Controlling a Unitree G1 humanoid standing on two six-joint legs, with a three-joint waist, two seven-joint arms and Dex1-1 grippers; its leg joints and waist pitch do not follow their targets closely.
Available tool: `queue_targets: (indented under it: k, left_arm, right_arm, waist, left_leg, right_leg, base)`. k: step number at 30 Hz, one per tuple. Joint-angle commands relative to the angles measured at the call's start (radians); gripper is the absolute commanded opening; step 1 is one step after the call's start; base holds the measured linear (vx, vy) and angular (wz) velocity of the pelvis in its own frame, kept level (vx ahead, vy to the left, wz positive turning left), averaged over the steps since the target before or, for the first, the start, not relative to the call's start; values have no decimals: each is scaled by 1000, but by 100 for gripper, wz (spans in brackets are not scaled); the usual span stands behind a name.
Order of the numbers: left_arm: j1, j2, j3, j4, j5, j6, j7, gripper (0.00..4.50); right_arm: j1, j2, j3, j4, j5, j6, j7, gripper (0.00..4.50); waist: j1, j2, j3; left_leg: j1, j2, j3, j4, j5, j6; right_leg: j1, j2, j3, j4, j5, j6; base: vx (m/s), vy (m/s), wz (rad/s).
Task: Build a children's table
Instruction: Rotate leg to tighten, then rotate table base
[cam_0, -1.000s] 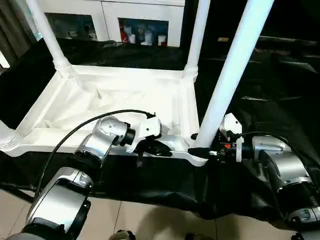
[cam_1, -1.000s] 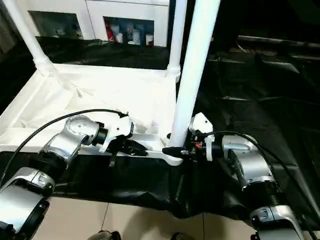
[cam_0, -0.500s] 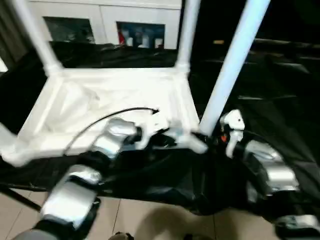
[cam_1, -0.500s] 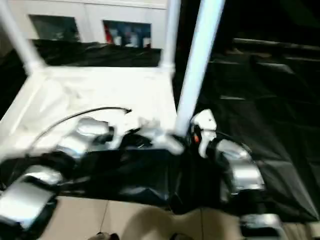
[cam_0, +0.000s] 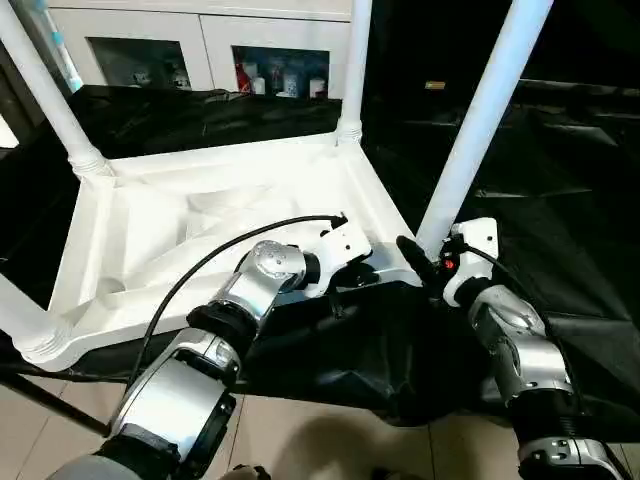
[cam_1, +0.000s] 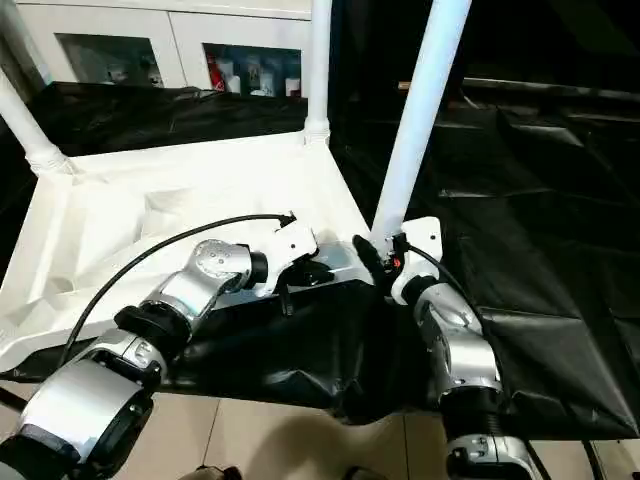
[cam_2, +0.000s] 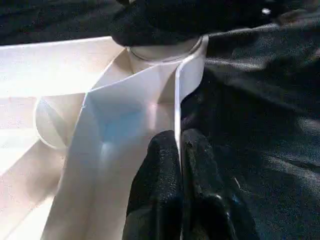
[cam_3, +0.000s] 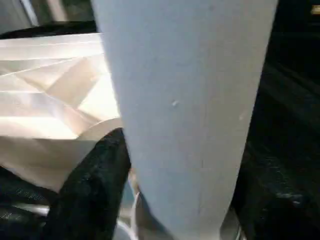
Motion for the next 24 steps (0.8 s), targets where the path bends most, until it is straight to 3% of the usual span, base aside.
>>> queue_targets:
  k: [1,2,5,6,8,9,11,12,13,15,16,17,18,19,20,21,22,24]
  left_arm:
    - [-23,-13,47,-7,-35,-54,35,28]
    - [-19,-8,66,-26,-63,-23,1,45]
    - [-5,-1,80,-64,-94,0,-35,60]
    - [16,12,89,-117,-118,23,-65,79]
    - [66,48,98,-229,-149,71,-106,91]
    - [80,57,102,-260,-159,89,-115,98]
    - [96,68,104,-295,-165,107,-121,107]
    - [161,111,114,-435,-189,183,-138,118]
    - [178,122,118,-473,-196,205,-140,118]
    - [235,153,133,-593,-218,288,-140,136]
    - [235,153,133,-593,-218,288,-140,144]
    - [280,181,137,-674,-219,335,-138,158]
    - [355,229,147,-791,-208,407,-129,158]
    - [390,251,152,-837,-203,432,-128,168]
    - [413,265,156,-868,-203,451,-125,179]
    - [444,279,165,-909,-203,479,-117,194]
    - [466,290,168,-947,-208,508,-108,197]
    - [530,317,186,-1047,-220,583,-88,217]
  right_arm:
    - [43,-33,31,-47,52,53,149,316]
    - [64,-84,22,-89,80,71,218,317]
    - [84,-130,14,-119,102,86,272,317]
    - [103,-180,7,-146,122,104,332,317]
    - [128,-242,8,-189,145,129,409,317]
    - [132,-254,9,-195,150,134,424,317]
    - [134,-260,11,-203,155,141,434,317]
    - [146,-280,23,-238,179,171,464,317]
    - [149,-282,27,-246,184,178,470,317]
    - [155,-283,42,-269,201,206,489,317]
    - [155,-283,42,-269,201,206,489,317]
    - [158,-272,57,-279,204,216,495,317]
    - [161,-251,86,-287,209,227,507,317]
    - [162,-240,100,-288,210,229,511,317]
    - [161,-232,110,-286,210,231,517,317]
    - [156,-218,122,-277,205,228,518,317]
    - [155,-211,129,-278,203,228,517,317]
    - [132,-170,146,-253,194,219,491,317]
  waist:
    - [2,-15,-52]
    - [6,-24,-54]
    - [16,-16,-60]
    - [14,-15,-64]
    - [15,-19,-66]
    - [14,-19,-72]
    - [12,-17,-75]
    - [15,-15,-79]
    - [15,-16,-80]
    - [16,-17,-81]
    - [18,-15,-82]
    - [23,-23,-78]
    - [26,-16,-68]
    - [22,-24,-63]
    - [21,-20,-61]
    - [20,-11,-57]
    - [15,-25,-49]
    - [20,-17,-46]
  left_leg:
    - [19,50,-34,-74,-384,45]
    - [16,51,-32,-72,-355,58]
    - [10,52,-30,-65,-294,78]
    - [0,53,-33,-63,-256,83]
    - [-6,56,-28,-51,-203,122]
    - [-13,53,-28,-45,-157,141]
    - [-13,51,-25,-39,-111,162]
    - [-8,54,-24,-33,-77,175]
    - [-10,57,-22,-29,-34,198]
    - [-10,50,-16,-20,-5,221]
    - [-9,51,-15,-18,-1,222]
    - [-11,50,-14,-17,-8,226]
    - [-15,61,-18,-28,-51,203]
    - [-14,62,-17,-32,-80,190]
    - [-15,61,-19,-33,-108,173]
    - [-5,63,-17,-38,-167,134]
    - [-5,63,-16,-44,-216,94]
    - [5,64,-20,-51,-260,48]
  right_leg:
    - [22,-45,35,-85,-447,-151]
    - [27,-45,35,-81,-409,-158]
    - [32,-49,36,-68,-338,-195]
    - [40,-49,32,-57,-274,-215]
    - [39,-45,30,-43,-159,-255]
    - [45,-44,27,-31,-100,-269]
    - [43,-39,25,-23,-37,-281]
    - [44,-38,26,-12,30,-303]
    - [45,-37,27,-2,103,-322]
    - [38,-32,29,3,151,-332]
    - [36,-31,30,5,156,-332]
    - [32,-28,27,0,124,-323]
    - [32,-36,25,-3,22,-308]
    - [28,-34,25,-10,-33,-295]
    - [28,-34,26,-14,-87,-282]
    - [18,-31,29,-28,-188,-258]
    - [12,-27,32,-37,-260,-235]
    - [7,-30,38,-46,-337,-205]
  base:
    - [0,0,0]
    - [0,0,0]
    - [0,0,0]
    - [0,0,0]
    - [0,0,0]
    - [54,-5,-6]
    - [55,-9,-8]
    - [55,-12,-4]
    - [54,-16,0]
    - [27,-8,0]
    - [0,0,0]
    - [0,0,0]
    - [0,0,0]
    - [0,0,0]
    - [0,0,0]
    - [0,0,0]
    - [0,0,0]
    - [0,0,0]
